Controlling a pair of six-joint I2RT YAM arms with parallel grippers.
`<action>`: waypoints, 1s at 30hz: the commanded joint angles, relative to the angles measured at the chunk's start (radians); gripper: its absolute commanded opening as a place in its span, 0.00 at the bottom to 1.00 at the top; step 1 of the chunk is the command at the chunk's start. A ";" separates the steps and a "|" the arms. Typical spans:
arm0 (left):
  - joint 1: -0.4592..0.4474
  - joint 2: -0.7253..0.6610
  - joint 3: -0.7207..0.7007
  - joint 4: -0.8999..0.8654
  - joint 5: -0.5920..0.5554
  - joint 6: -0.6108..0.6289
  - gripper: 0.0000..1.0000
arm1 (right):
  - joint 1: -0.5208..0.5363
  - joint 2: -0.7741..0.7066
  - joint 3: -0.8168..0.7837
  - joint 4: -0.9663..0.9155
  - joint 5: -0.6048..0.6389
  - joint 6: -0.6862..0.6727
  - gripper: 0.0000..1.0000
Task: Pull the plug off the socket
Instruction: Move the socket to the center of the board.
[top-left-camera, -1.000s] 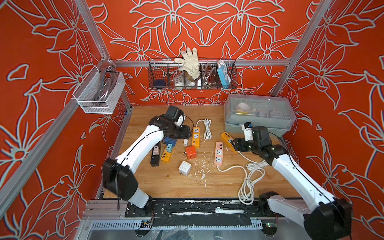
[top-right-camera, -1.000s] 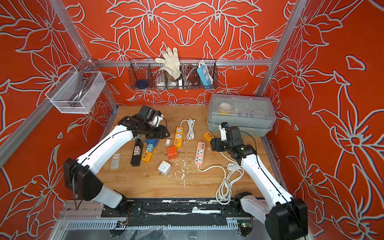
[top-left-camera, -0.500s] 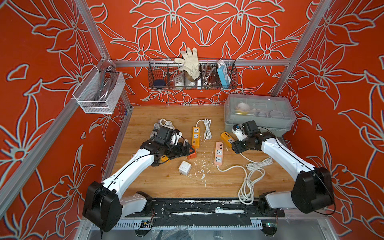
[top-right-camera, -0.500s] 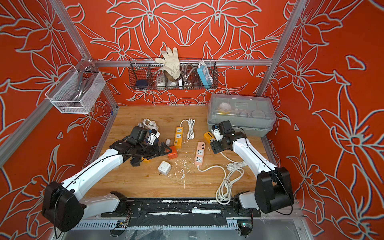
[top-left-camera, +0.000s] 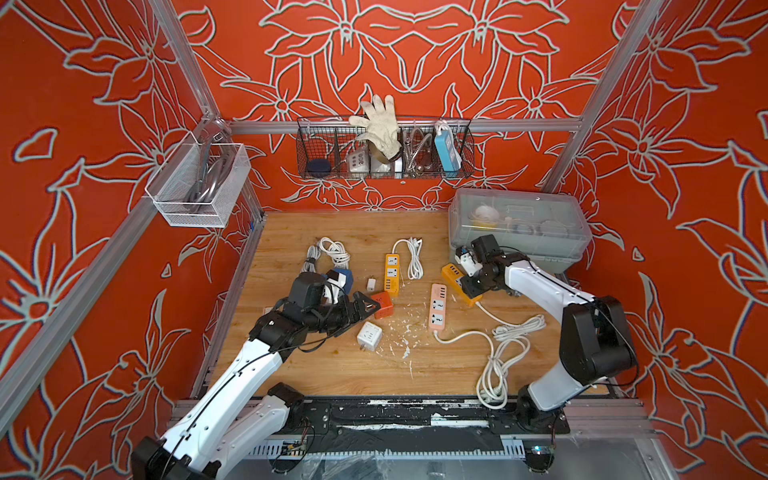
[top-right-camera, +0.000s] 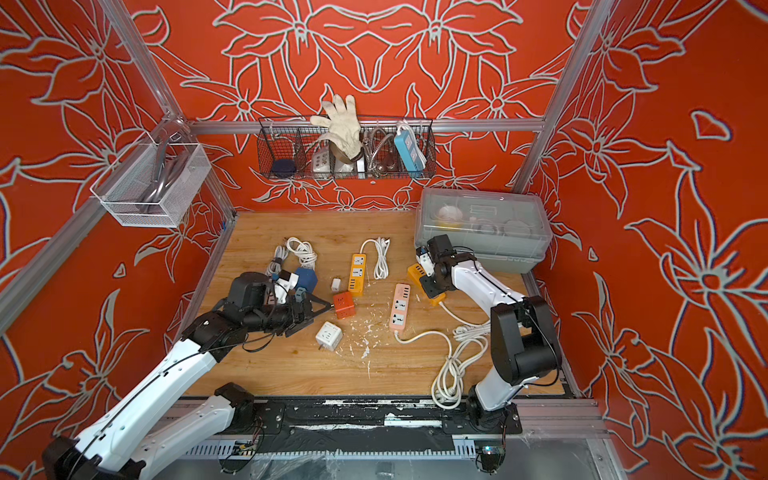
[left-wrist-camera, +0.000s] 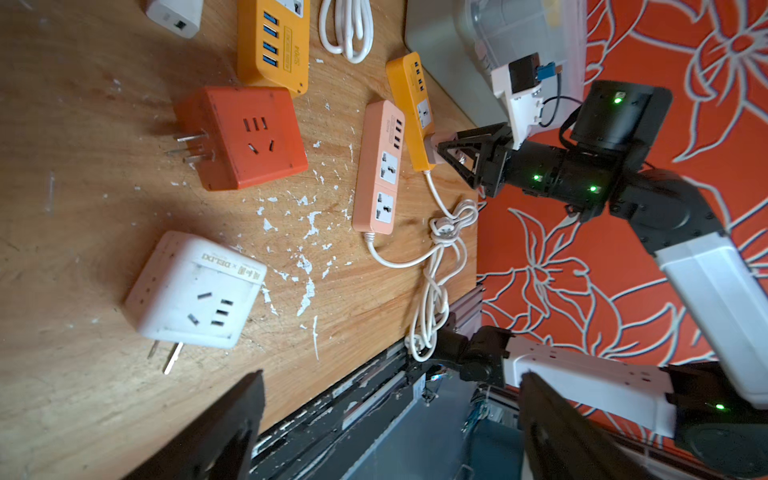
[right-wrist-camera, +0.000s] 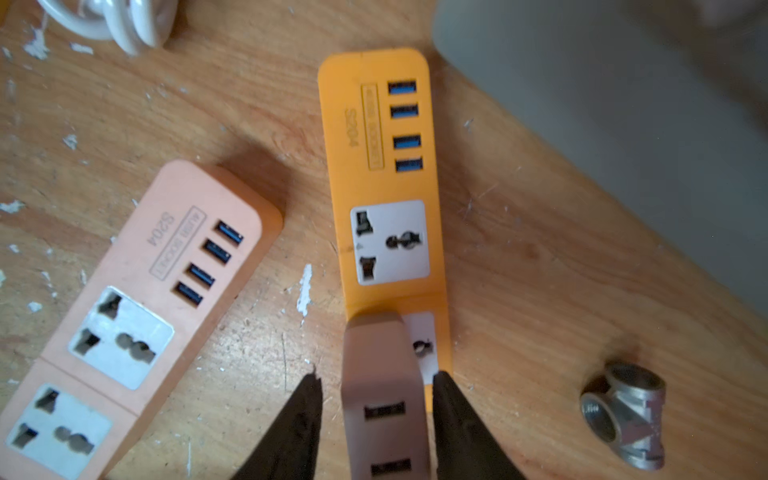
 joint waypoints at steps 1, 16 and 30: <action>0.004 -0.076 -0.011 0.044 -0.028 -0.112 0.94 | 0.008 0.039 0.043 -0.015 -0.021 0.052 0.43; -0.090 0.081 -0.140 0.530 0.074 -0.245 0.90 | 0.108 -0.266 -0.226 -0.111 0.010 0.244 0.35; -0.341 0.569 0.102 0.596 -0.062 -0.266 0.78 | 0.255 -0.452 -0.397 -0.117 0.008 0.623 0.32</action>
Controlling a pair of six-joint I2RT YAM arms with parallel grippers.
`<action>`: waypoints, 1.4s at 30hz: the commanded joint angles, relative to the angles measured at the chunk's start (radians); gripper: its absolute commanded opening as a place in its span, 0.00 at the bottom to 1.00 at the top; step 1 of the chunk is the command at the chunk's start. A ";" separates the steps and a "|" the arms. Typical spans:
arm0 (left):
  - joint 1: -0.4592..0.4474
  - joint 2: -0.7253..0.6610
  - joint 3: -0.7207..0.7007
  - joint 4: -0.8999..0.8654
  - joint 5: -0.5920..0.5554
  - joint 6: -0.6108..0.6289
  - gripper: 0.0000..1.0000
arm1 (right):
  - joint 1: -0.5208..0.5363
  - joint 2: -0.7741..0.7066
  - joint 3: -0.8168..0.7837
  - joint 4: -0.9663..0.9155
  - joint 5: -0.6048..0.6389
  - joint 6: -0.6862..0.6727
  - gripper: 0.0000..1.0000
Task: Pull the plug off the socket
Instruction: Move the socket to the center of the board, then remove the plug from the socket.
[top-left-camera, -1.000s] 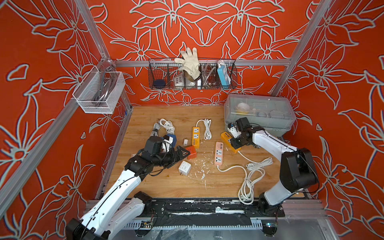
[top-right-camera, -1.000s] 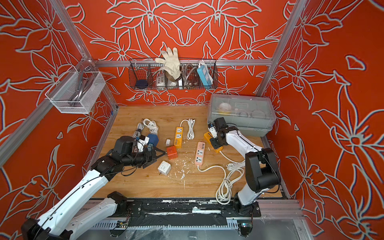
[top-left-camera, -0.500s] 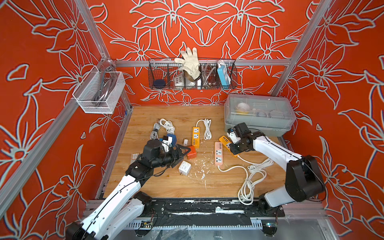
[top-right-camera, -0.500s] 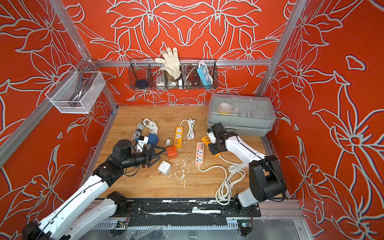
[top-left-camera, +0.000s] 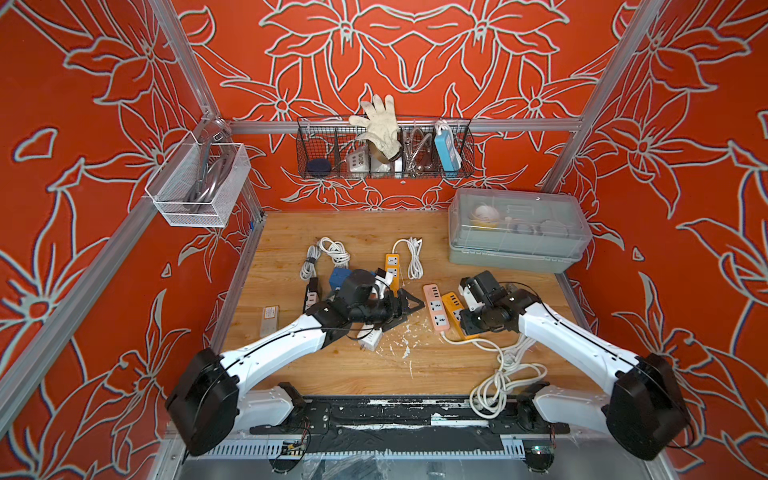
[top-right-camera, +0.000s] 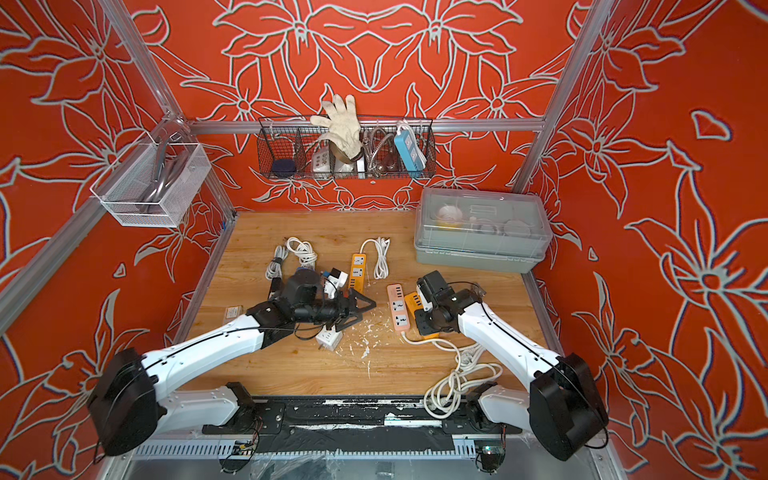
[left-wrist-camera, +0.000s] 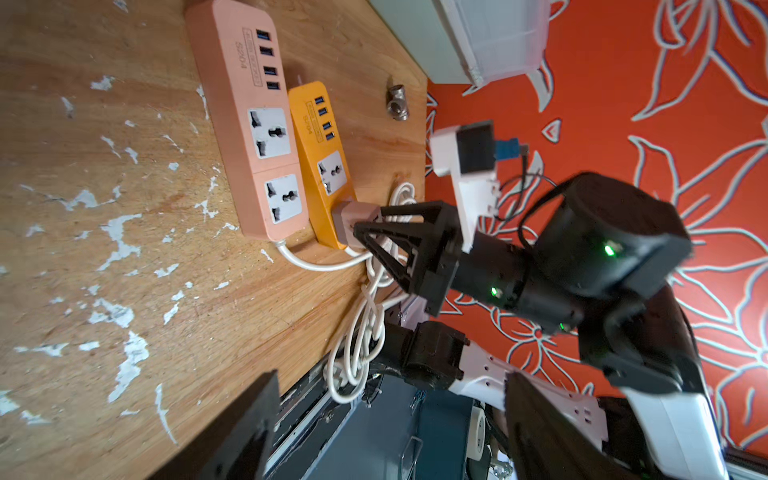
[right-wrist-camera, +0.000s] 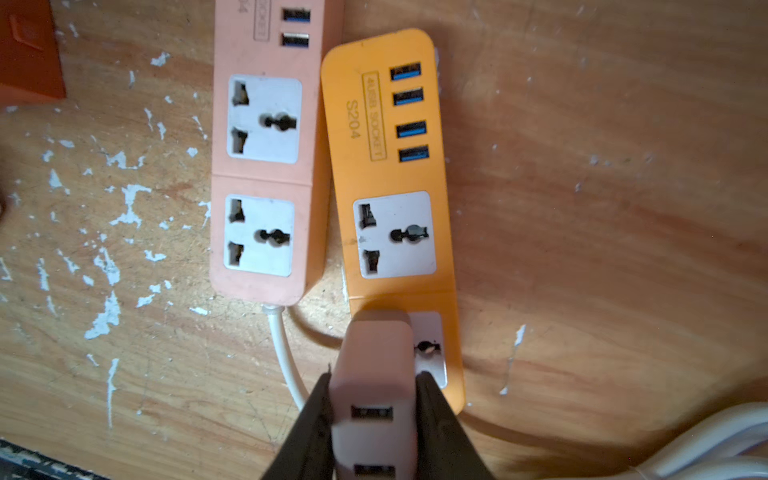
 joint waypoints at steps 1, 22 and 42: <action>-0.029 0.141 0.097 0.019 -0.026 -0.034 0.75 | 0.010 -0.039 -0.051 -0.005 0.016 0.136 0.32; -0.182 0.676 0.592 -0.357 -0.103 -0.140 0.43 | 0.007 -0.195 -0.127 0.011 0.082 0.155 0.45; -0.168 0.854 0.735 -0.429 -0.166 -0.248 0.33 | -0.010 -0.200 -0.119 0.023 0.064 0.138 0.44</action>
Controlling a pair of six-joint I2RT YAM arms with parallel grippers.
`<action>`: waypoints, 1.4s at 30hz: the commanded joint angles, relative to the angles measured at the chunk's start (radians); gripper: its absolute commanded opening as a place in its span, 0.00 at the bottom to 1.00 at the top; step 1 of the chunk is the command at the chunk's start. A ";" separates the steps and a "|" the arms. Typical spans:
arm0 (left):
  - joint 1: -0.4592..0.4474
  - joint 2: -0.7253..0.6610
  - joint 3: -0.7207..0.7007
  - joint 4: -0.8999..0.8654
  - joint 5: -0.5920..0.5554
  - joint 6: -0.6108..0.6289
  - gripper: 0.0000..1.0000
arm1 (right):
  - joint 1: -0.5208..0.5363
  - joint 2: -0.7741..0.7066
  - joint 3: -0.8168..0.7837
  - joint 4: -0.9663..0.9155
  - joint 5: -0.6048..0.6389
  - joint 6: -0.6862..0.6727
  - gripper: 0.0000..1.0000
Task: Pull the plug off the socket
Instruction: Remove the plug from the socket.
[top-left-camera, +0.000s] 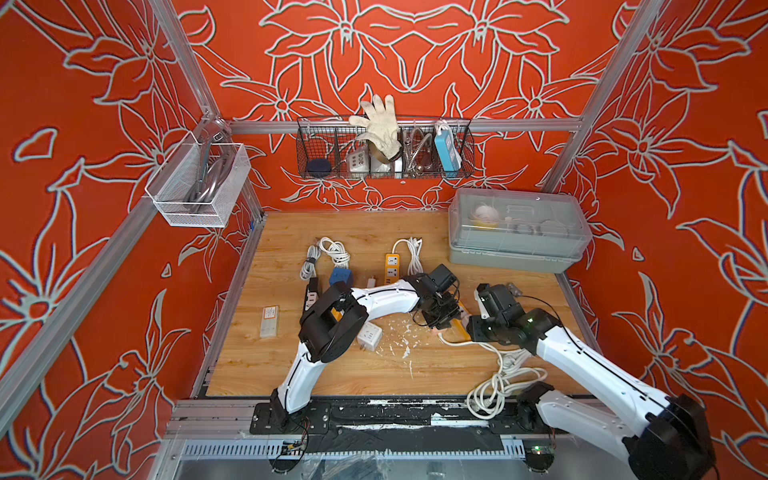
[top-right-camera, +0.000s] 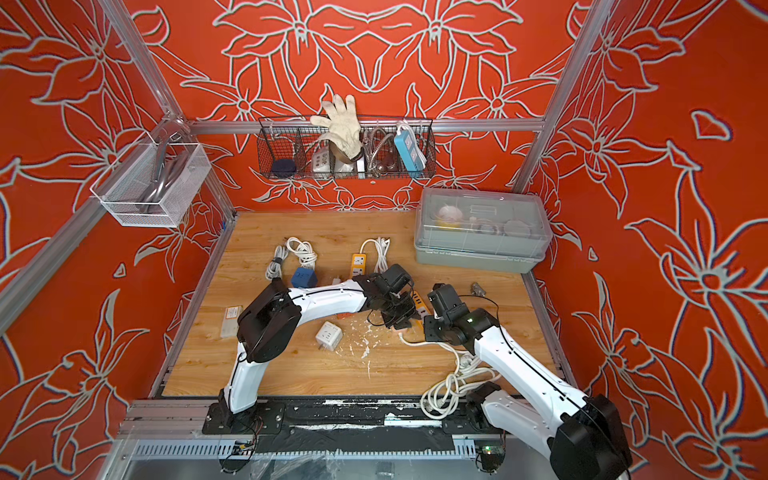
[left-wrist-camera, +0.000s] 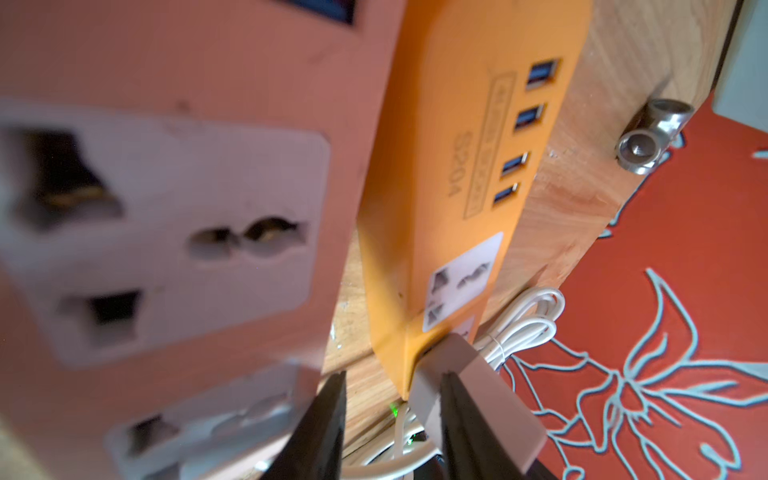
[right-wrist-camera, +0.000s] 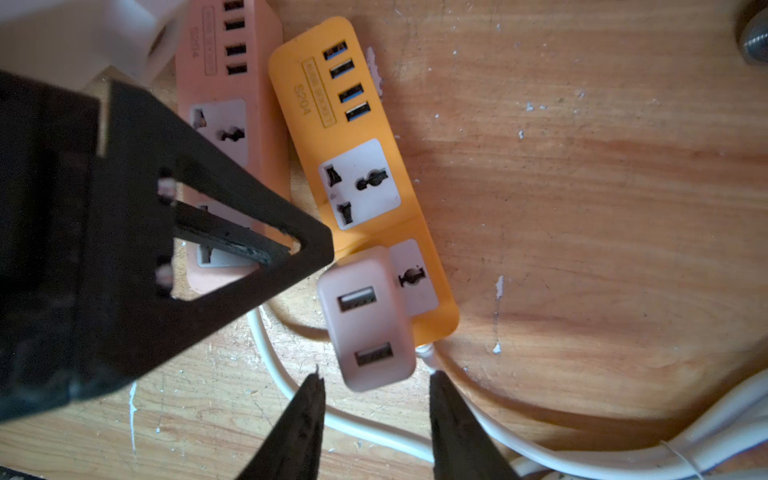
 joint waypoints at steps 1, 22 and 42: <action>0.016 0.052 -0.005 -0.021 -0.017 -0.005 0.28 | -0.004 0.003 -0.002 -0.002 0.009 -0.006 0.44; 0.076 0.115 -0.032 0.089 0.121 0.065 0.30 | -0.004 0.254 0.130 0.043 -0.074 -0.239 0.35; 0.089 0.177 -0.048 -0.206 0.042 0.141 0.21 | -0.062 0.164 0.190 0.025 -0.141 -0.101 0.22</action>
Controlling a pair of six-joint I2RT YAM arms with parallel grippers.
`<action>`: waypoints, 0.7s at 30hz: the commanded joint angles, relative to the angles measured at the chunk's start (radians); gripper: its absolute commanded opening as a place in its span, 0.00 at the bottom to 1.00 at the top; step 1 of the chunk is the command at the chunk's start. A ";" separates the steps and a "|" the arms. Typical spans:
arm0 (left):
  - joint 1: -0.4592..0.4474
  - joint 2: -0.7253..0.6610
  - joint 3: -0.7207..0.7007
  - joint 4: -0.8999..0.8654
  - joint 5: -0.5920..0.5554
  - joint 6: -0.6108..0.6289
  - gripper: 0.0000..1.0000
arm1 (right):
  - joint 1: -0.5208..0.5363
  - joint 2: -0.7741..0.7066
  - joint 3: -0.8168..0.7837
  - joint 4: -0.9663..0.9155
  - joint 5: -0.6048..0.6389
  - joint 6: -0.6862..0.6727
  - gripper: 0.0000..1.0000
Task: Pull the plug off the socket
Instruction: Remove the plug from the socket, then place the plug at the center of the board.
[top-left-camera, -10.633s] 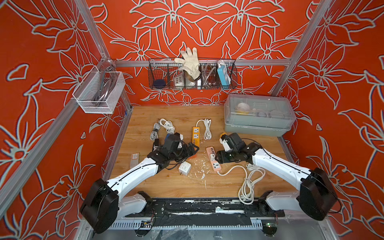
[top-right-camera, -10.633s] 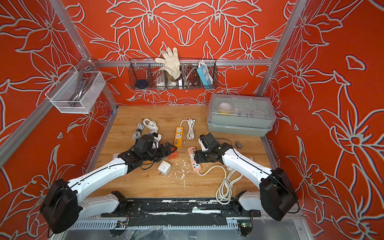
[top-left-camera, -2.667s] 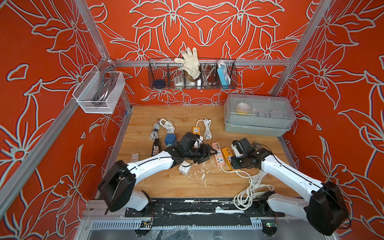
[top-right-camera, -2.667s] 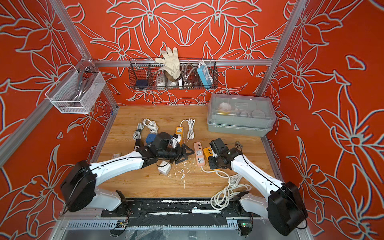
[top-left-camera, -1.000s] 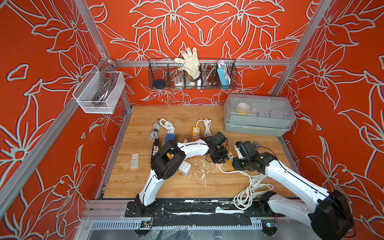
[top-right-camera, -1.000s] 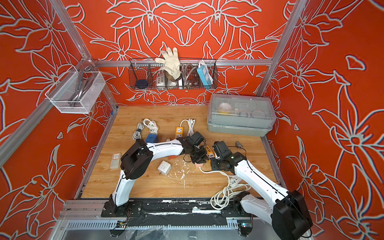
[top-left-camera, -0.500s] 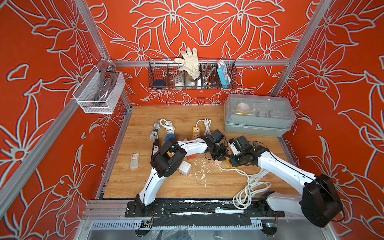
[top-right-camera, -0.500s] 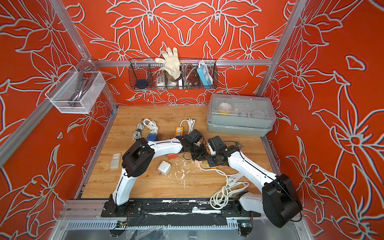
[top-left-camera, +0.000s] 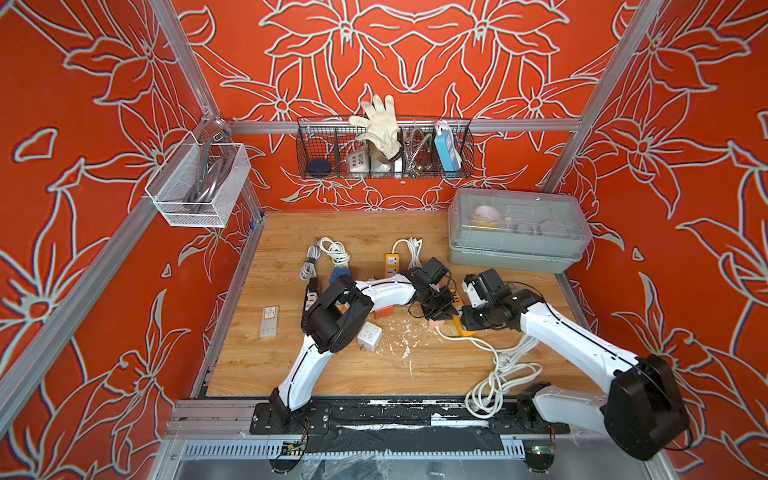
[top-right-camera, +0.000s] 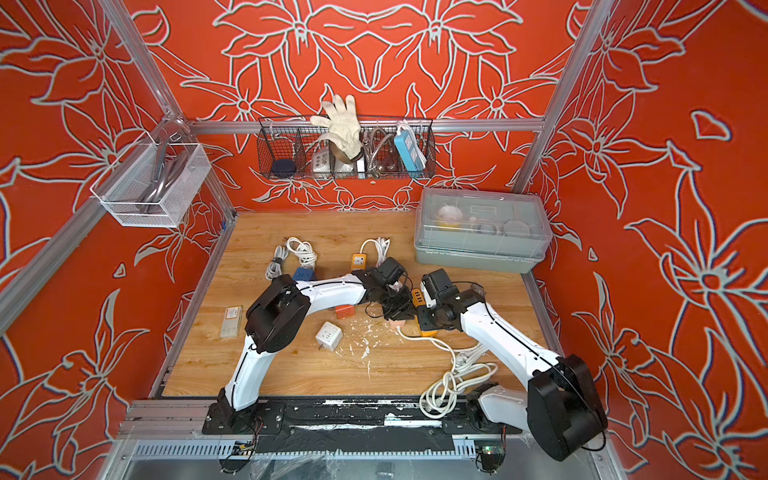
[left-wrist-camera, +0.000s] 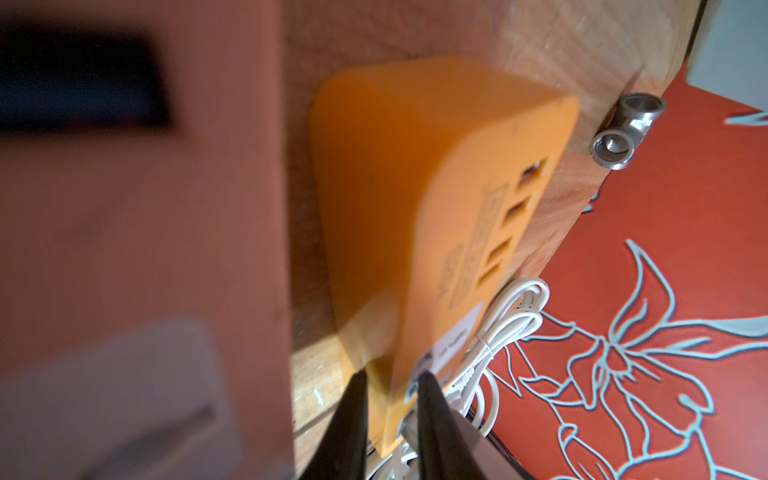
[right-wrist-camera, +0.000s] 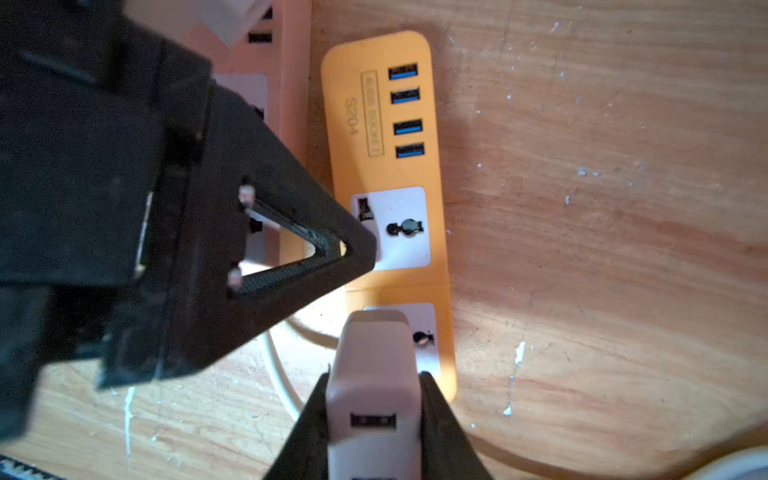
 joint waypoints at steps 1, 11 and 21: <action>0.010 0.085 -0.078 -0.275 -0.099 0.004 0.21 | -0.007 -0.042 0.071 -0.008 -0.031 0.036 0.22; 0.016 0.080 0.051 -0.206 0.036 0.145 0.26 | -0.010 -0.270 0.040 -0.124 0.135 0.037 0.22; 0.019 -0.258 0.089 -0.245 0.068 0.497 0.54 | -0.107 -0.679 -0.134 0.019 0.035 0.279 0.25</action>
